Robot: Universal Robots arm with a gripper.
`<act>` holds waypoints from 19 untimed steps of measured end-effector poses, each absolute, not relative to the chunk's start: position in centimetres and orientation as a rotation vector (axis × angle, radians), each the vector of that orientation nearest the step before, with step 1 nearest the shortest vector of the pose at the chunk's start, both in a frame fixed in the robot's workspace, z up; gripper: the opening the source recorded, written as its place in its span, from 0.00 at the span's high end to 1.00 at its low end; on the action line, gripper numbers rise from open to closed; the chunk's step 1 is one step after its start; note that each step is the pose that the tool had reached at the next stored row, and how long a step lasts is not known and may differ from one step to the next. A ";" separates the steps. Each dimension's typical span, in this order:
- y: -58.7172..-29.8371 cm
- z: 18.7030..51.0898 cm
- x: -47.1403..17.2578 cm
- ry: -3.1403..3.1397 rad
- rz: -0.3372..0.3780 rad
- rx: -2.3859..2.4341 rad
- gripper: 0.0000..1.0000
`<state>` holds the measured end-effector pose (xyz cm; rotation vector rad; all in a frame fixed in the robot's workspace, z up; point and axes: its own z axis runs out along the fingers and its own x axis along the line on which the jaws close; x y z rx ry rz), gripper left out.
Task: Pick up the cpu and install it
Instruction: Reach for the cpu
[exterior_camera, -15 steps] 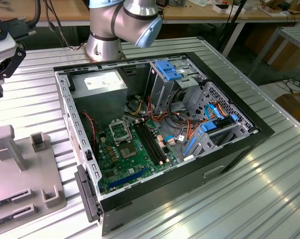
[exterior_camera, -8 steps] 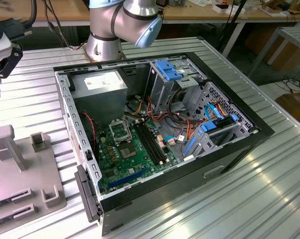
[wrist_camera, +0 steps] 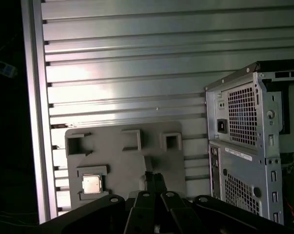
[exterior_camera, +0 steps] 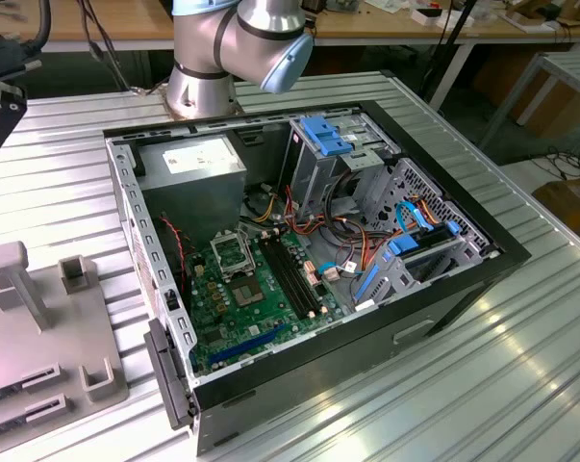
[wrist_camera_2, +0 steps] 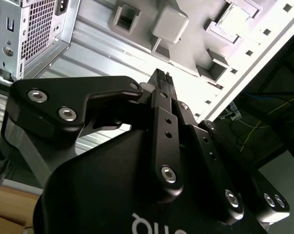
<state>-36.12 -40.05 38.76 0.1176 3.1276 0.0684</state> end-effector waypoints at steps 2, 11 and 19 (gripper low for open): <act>-40.1 38.7 -36.6 3.128 0.068 0.118 0.89; -40.5 38.7 -38.3 3.128 0.068 0.118 0.89; -41.2 38.6 -39.0 3.131 0.063 0.118 0.89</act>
